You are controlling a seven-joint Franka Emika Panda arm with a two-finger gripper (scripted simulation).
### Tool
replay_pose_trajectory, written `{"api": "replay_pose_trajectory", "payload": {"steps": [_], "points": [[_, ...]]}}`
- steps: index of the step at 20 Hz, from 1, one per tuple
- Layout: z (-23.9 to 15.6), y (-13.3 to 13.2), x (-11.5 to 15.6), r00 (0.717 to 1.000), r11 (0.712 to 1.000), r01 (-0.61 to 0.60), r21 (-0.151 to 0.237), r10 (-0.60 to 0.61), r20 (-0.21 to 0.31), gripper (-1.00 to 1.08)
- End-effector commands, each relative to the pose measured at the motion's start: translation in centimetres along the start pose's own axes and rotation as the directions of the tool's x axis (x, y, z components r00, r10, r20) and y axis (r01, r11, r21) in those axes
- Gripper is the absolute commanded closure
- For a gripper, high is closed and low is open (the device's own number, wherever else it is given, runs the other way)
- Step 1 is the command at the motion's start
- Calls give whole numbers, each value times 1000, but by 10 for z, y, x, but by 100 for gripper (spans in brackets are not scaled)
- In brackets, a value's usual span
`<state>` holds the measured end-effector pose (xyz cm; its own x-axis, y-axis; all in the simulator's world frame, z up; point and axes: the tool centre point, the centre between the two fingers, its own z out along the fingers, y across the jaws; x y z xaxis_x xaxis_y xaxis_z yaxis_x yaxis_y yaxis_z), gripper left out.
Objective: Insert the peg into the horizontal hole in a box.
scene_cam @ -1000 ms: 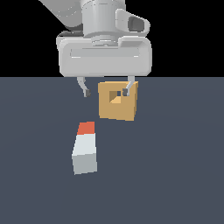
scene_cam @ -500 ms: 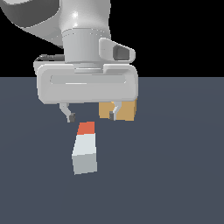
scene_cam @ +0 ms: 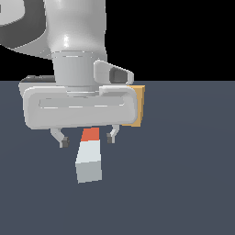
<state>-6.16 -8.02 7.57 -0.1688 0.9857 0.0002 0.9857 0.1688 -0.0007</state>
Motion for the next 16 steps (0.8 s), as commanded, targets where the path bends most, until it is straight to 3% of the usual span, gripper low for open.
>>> {"api": "replay_pose_trajectory", "payload": {"steps": [1,16], "points": [[2,-1,-1,1000,1000,4,-1,-4,0,-92],[47,-1,-1,1000,1000,4,-1,-4,0,-92]]}}
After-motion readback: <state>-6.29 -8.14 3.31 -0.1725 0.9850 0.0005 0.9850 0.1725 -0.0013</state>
